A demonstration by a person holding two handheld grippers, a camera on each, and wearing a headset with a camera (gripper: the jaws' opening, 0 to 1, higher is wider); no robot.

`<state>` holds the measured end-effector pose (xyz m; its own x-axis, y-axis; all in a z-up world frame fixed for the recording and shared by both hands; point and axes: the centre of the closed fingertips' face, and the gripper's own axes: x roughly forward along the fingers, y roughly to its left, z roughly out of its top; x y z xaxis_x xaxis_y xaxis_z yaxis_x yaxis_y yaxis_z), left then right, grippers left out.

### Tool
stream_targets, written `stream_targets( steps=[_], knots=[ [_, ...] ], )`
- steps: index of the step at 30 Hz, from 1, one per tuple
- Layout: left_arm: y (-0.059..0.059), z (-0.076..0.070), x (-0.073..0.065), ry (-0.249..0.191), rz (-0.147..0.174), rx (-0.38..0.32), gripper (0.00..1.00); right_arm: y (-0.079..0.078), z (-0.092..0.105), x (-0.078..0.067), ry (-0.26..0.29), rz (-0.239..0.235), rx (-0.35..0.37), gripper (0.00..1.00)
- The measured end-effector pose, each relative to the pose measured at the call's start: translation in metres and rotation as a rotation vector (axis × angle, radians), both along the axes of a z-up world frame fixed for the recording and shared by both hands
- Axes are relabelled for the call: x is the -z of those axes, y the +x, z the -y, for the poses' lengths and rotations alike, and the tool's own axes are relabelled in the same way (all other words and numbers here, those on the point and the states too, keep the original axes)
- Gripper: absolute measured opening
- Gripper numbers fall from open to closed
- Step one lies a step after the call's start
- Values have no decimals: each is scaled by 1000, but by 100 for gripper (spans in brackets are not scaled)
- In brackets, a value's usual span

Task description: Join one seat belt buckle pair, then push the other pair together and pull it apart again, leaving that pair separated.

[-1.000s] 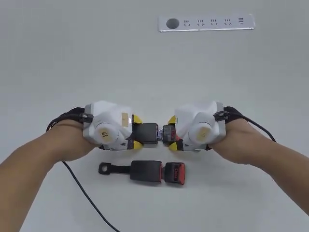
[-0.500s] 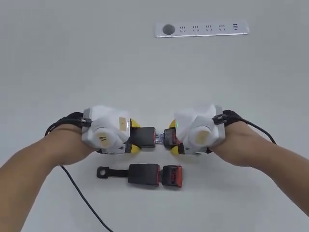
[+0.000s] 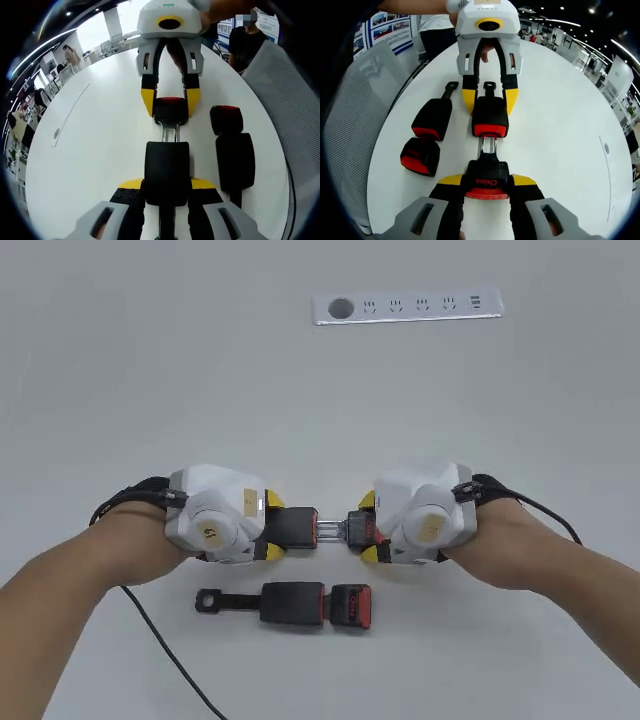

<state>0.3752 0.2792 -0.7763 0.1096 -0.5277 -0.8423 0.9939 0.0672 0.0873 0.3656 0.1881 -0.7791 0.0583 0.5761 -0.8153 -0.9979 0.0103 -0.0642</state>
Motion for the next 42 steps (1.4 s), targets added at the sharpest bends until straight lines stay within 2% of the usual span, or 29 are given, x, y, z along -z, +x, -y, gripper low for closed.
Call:
stream_targets(
  steps=[15,21,32,42],
  knots=[
    [-1,-1,1,5,-2,-8,33,-3,55,1,-36,5,49,32],
    [-2,1,-1,22,6,9,33,-6,71,1,-55,11,49,32],
    [-2,0,1,12,2,-12,34,-5,102,1,-75,5,60,32],
    [-4,2,-2,5,-3,-20,34,-7,110,1,-84,-8,46,33]
  ],
)
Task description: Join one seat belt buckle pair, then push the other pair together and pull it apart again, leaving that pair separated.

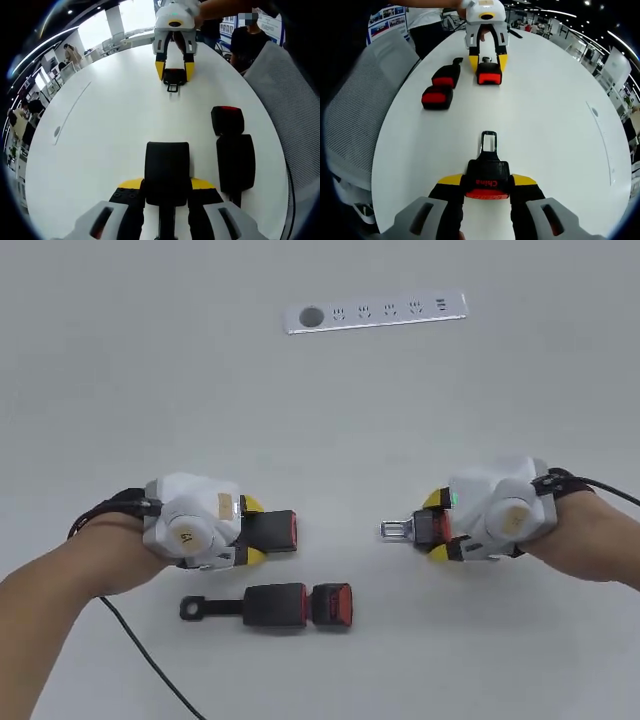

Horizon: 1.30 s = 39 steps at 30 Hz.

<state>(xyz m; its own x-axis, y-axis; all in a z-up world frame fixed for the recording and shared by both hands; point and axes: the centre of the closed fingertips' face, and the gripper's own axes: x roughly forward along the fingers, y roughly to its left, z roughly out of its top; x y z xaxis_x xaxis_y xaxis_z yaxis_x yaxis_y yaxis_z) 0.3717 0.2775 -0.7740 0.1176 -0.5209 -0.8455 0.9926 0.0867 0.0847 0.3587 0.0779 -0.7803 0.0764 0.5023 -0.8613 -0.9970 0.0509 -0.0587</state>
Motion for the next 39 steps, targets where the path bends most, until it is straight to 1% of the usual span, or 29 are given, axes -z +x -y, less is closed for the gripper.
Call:
stream_targets(
  steps=[4,9,11,12,15,17,19,21,22,23,24,26,28,29,30,31,32,33,34,35,36,37,38,39],
  knots=[
    [-1,0,-2,-2,-8,-19,34,0,0,0,-3,-2,-6,33],
    [0,-1,0,1,-1,-23,34,1,0,-1,-3,5,-2,33],
    [1,-2,0,-5,-12,-55,34,2,-1,-1,-2,6,4,33],
    [3,-3,0,-9,0,-57,35,2,-1,-1,-4,9,7,33],
    [3,-6,0,-4,2,-78,40,1,-2,-3,-1,13,18,34],
    [1,-10,-2,-2,5,-83,42,2,-3,-8,12,23,34,34],
    [1,-11,-10,-24,10,-106,43,4,-5,-15,34,33,61,34],
    [4,-12,-18,-45,35,-136,45,6,-6,-21,50,51,92,36],
    [5,-13,-21,-59,40,-157,47,6,-6,-21,54,50,101,37],
    [5,-13,-29,-84,45,-182,48,5,-9,-24,90,29,145,38],
    [2,-14,-33,-90,44,-182,48,5,-10,-28,103,23,164,39],
    [-2,-17,-36,-99,46,-190,48,1,-9,-32,97,36,164,41],
    [-5,-22,-40,-109,51,-215,50,-4,-11,-37,112,30,199,43],
    [-11,-23,-44,-119,40,-248,52,-9,-13,-39,135,7,246,44],
    [-14,-25,-46,-125,42,-262,53,-11,-15,-38,154,-5,270,46],
    [-17,-28,-46,-139,51,-279,54,-15,-16,-40,167,2,290,48],
    [-21,-29,-48,-146,50,-283,54,-20,-17,-41,160,7,276,49],
    [-29,-31,-49,-151,50,-289,55,-27,-17,-42,154,12,278,49],
    [-33,-33,-49,-151,51,-293,56,-31,-17,-41,152,17,286,50],
    [-40,-34,-54,-150,56,-301,57,-36,-19,-44,158,16,298,52],
    [-43,-36,-57,-155,61,-317,57,-39,-21,-47,175,9,319,54],
    [-44,-38,-61,-170,75,-349,61,-41,-23,-50,202,-3,353,56],
    [-49,-41,-64,-187,74,-374,63,-42,-24,-48,234,-6,380,57],
    [-53,-43,-66,-194,71,-380,64,-45,-23,-47,232,7,376,59]
  ],
)
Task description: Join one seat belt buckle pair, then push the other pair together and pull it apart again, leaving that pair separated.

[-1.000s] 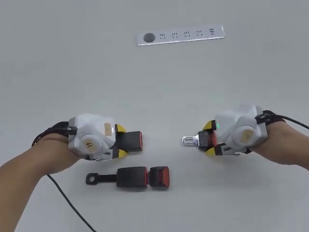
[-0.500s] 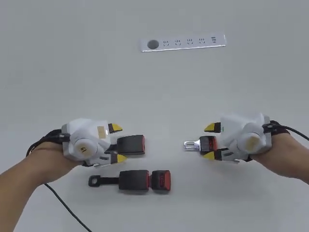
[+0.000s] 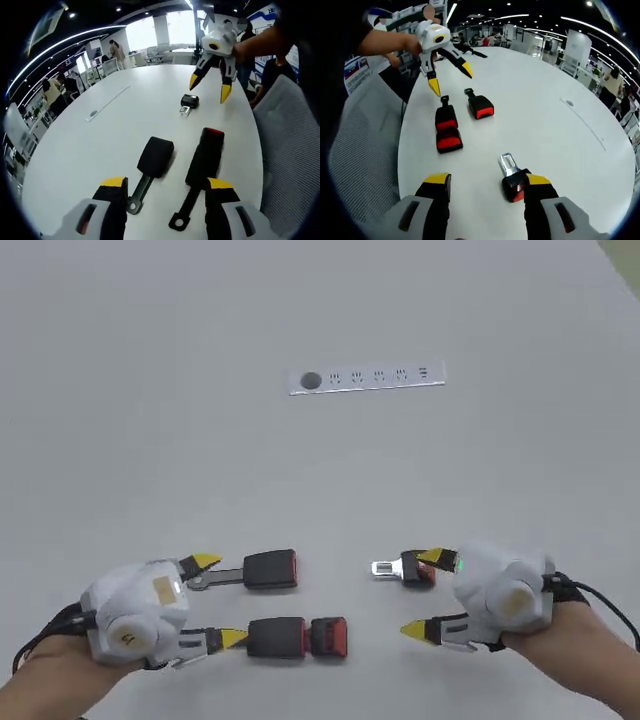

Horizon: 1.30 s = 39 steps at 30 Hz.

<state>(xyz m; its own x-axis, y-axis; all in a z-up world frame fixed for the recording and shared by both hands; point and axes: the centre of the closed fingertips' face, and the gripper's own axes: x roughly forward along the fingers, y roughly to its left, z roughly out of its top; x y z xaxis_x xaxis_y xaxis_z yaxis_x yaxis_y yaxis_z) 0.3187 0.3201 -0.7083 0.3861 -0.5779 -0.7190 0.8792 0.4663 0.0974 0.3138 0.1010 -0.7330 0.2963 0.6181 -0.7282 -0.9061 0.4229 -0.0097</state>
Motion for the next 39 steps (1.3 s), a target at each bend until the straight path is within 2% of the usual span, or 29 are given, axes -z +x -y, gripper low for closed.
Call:
stream_targets(
  steps=[3,6,10,12,13,15,20,24,26,28,32,36,39],
  knots=[
    [-11,-10,-3,-6,17,-33,67,-13,2,-3,-14,16,19,65],
    [-21,-20,1,-12,13,-79,72,-22,5,-9,-11,27,53,66],
    [-34,-28,6,-18,4,-119,78,-33,10,-12,2,31,98,74],
    [-44,-29,9,-21,-25,-124,83,-37,13,-14,2,30,122,76],
    [-45,-31,10,-13,-25,-131,85,-39,13,-14,5,28,128,77],
    [-49,-36,10,-11,-18,-145,85,-42,15,-16,4,30,136,78],
    [-53,-47,13,-13,-20,-188,88,-45,21,-23,20,39,188,88],
    [-55,-54,7,-19,-9,-236,90,-46,24,-19,31,40,221,96],
    [-58,-55,9,-29,-17,-252,94,-49,25,-20,37,36,228,99],
    [-60,-54,9,-31,-21,-257,99,-52,26,-19,33,36,229,99],
    [-62,-56,9,-33,-18,-273,100,-54,30,-17,32,20,245,99],
    [-67,-55,10,-40,-30,-284,100,-54,33,-15,30,24,250,99],
    [-69,-56,9,-42,-32,-290,100,-53,30,-19,27,42,247,99]
  ],
)
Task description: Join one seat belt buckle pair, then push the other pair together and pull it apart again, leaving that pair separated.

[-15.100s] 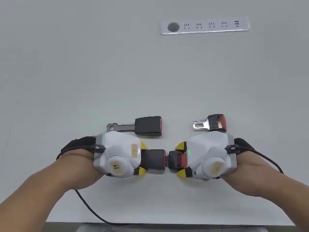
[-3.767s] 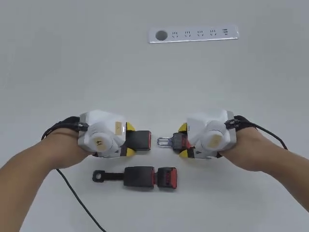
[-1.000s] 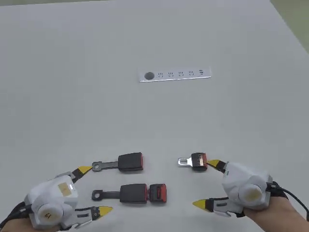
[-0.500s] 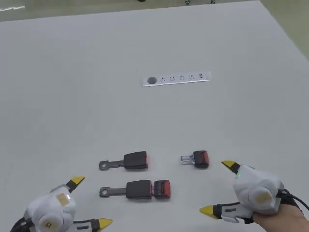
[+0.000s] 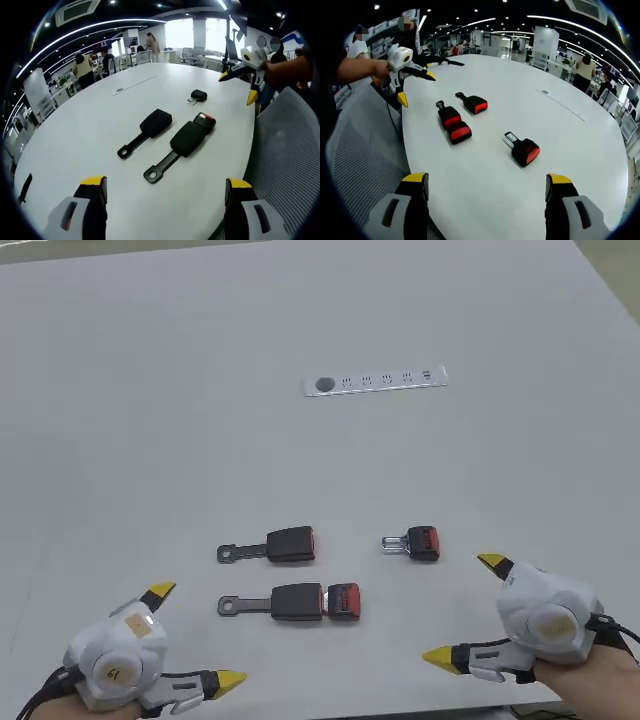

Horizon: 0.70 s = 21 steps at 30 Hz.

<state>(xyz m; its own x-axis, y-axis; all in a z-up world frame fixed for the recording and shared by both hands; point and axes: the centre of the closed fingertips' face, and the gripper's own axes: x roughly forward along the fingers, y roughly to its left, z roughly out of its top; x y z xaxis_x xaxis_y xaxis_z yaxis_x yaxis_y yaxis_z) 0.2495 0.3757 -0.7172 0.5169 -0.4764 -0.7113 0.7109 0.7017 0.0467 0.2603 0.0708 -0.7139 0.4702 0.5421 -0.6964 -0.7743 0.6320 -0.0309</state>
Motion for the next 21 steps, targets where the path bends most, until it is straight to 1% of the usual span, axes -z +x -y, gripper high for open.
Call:
stream_targets(
  steps=[3,8,9,12,15,17,21],
  knots=[
    [-1,-5,0,-5,-11,-10,100,1,-2,-2,7,5,3,99],
    [-2,-5,-2,-11,-16,-20,100,0,-3,0,3,6,-4,99],
    [-3,-3,-4,-14,-18,-17,100,0,-4,0,3,6,-4,99],
    [-3,-1,-3,-13,-14,-10,100,0,-4,0,2,2,-3,99],
    [-1,-3,-4,-14,-7,-15,100,0,-3,-2,-2,1,-3,99],
    [0,-4,-4,-13,1,-16,100,0,-2,0,-5,1,-4,99],
    [-1,-3,-4,-6,1,-12,100,-3,-3,-2,-12,-2,-11,99]
  ],
)
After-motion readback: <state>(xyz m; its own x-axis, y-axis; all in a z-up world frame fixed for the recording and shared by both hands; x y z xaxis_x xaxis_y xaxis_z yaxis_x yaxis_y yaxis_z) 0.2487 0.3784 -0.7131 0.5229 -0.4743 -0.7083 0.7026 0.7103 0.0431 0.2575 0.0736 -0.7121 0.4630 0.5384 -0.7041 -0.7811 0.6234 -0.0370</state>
